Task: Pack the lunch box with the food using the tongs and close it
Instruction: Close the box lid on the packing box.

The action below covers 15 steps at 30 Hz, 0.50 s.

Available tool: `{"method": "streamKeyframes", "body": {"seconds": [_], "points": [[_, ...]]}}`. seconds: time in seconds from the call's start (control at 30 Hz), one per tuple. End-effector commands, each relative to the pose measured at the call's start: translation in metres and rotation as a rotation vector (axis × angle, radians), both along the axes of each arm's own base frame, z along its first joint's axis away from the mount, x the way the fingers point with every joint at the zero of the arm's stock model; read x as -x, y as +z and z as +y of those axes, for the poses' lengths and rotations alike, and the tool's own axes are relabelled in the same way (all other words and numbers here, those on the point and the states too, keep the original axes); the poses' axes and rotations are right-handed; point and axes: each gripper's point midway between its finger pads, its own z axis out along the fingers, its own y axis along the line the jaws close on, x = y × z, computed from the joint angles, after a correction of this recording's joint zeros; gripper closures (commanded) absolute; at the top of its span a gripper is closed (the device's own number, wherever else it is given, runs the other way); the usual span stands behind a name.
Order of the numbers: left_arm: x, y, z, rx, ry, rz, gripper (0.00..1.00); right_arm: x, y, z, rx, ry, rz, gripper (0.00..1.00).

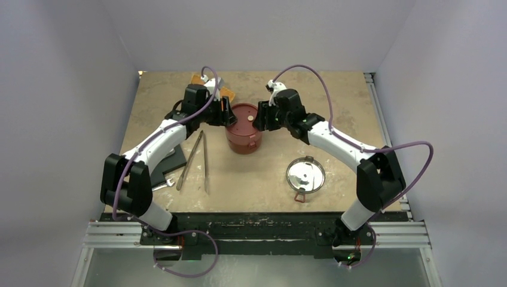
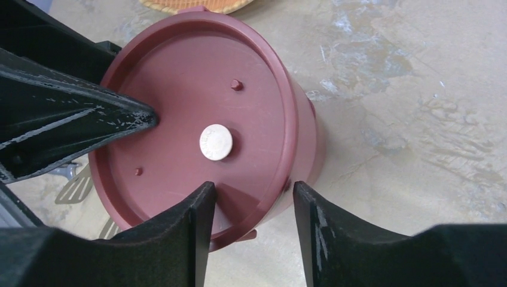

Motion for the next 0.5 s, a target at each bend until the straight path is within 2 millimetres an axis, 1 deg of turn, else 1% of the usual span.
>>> {"method": "streamKeyframes", "body": {"seconds": [0.0,0.07,0.13,0.27,0.47], "points": [[0.038,-0.031,-0.019,-0.009,-0.095,0.105,0.54,0.008,-0.023,0.002,0.057,0.107,0.034,0.49],[0.048,-0.024,-0.035,0.03,-0.146,0.095,0.55,0.006,-0.015,0.011,0.046,0.174,-0.003,0.51],[0.058,-0.015,-0.047,0.075,-0.174,0.09,0.55,0.006,-0.009,0.018,0.044,0.237,-0.039,0.52],[0.079,-0.005,-0.061,0.12,-0.194,0.079,0.55,0.006,-0.002,0.03,0.044,0.352,-0.096,0.52],[0.102,0.007,-0.077,0.167,-0.221,0.081,0.55,0.001,-0.002,0.039,0.052,0.427,-0.153,0.5]]}}
